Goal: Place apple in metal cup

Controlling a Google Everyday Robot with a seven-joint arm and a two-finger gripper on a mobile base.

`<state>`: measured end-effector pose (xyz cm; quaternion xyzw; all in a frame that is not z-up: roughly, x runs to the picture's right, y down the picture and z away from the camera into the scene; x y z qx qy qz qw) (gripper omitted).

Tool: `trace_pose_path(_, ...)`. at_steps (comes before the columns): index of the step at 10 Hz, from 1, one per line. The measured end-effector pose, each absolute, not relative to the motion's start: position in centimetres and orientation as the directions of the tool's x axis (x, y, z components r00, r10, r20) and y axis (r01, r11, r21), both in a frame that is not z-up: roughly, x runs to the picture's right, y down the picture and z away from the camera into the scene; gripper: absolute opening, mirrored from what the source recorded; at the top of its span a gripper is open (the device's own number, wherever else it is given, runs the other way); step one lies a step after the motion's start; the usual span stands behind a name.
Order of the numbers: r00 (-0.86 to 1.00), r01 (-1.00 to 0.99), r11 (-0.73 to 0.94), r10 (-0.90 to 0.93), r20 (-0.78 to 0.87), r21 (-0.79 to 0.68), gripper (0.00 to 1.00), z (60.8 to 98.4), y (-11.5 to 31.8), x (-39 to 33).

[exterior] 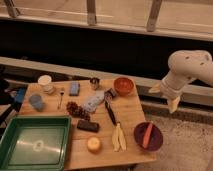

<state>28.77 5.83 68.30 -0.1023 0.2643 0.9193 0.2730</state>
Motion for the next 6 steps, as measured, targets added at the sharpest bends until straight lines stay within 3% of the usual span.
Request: trace_pose_path(6, -0.811, -0.585, -0.698, 0.489, -0.322, 0.414, 0.80, 67.56, 5.23, 27.90)
